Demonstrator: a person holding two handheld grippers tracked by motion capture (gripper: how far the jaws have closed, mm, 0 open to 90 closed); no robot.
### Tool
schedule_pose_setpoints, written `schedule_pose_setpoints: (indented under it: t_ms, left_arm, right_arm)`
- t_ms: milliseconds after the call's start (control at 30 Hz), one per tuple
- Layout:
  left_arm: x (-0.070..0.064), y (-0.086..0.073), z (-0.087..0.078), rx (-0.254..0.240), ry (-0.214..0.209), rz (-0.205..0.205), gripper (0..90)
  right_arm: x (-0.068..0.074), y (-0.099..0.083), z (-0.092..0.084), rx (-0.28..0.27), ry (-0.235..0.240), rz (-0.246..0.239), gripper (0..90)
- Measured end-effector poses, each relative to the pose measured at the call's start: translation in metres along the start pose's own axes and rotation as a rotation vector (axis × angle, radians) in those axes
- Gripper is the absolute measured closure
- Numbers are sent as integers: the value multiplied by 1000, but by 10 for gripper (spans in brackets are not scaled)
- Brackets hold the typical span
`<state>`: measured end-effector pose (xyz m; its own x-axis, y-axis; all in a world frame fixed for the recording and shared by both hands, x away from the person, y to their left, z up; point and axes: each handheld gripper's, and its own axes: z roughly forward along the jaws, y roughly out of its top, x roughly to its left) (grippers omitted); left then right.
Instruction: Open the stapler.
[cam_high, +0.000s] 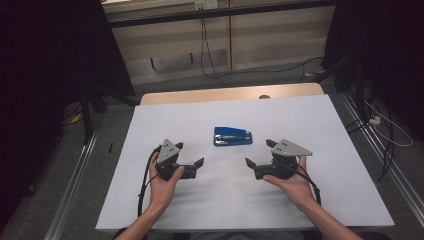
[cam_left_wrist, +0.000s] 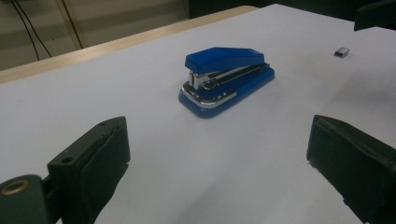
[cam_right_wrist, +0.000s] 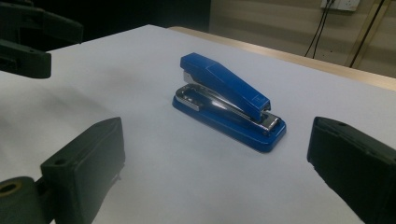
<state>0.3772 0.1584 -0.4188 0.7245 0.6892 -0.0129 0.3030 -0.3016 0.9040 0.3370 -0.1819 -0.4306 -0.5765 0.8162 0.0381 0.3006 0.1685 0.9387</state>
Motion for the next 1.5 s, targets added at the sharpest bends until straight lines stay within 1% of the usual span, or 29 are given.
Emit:
schedule_pose_setpoints:
  t_ms: [67,100,167,233,300,333,400,467,567,600,633,667,700,767,800,833,900,933,967,1033,1133,1200,1267,1333,1367,1400,1433,1467,1500]
  left_arm:
    - [1,1,4,-2,9,9,62]
    - [0,2,7,4,20,32,61]
    - [-1,1,13,15,2,38,60]
    - [-1,2,16,20,2,45,60]
    - [-1,4,20,6,-10,35,60]
    - [-1,4,20,6,-10,35,60]
    - [0,8,24,4,-14,42,57]
    - [2,11,28,-2,-16,37,57]
    - [4,14,33,-19,-1,35,57]
    - [7,15,38,-14,8,38,56]
    - [9,16,41,-4,4,33,56]
    - [9,16,41,-4,4,33,56]
    - [12,17,47,-1,7,22,56]
    - [15,17,51,-10,8,6,56]
    - [15,17,51,-10,8,6,57]
    - [18,19,55,11,8,4,56]
    - [19,21,61,28,7,0,55]
    - [19,21,61,28,7,0,55]
    - [20,23,67,16,17,-3,55]
    - [21,24,72,27,12,7,56]
    - [24,22,74,32,13,10,55]
    - [27,20,74,45,-2,0,49]
    - [29,18,73,62,-6,1,52]
    - [32,16,73,68,-7,-19,48]
    - [32,16,73,76,-4,-15,48]
    - [32,16,73,76,-4,-15,48]
    - [32,15,73,86,1,-10,47]
    - [32,15,73,86,1,-10,47]
    - [31,16,73,86,6,-10,45]
  right_arm:
    - [2,2,6,7,11,-20,41]
    - [3,3,8,10,17,-19,41]
    - [4,4,12,8,25,-23,56]
    - [5,5,17,5,34,-22,70]
    - [6,7,21,3,42,-19,90]
    - [6,7,21,3,42,-19,90]
    - [5,9,28,0,42,-12,106]
    - [5,11,32,-2,40,-12,111]
    - [5,12,36,-6,40,-8,118]
    - [5,14,41,-5,40,-8,125]
    - [6,14,43,-6,42,-8,132]
    - [6,14,45,-6,46,-8,140]
    - [7,14,48,-7,50,-8,149]
    - [7,15,52,-2,54,-2,157]
    - [7,15,54,-3,60,2,165]
    - [8,16,57,-6,66,13,182]
    - [8,17,60,-10,73,9,208]
    - [8,18,62,-8,76,4,210]
    - [9,18,64,-6,76,3,214]
    - [9,18,67,-5,76,0,227]
    - [8,17,69,0,73,-2,266]
    - [7,16,69,-2,68,10,284]
    - [7,15,68,-1,69,10,335]
    - [7,15,67,0,71,0,390]
    - [7,15,67,0,73,3,450]
    - [7,15,67,0,73,3,450]
    - [7,14,68,4,79,5,513]
    - [7,14,68,4,79,5,513]
    - [8,12,70,14,86,9,586]
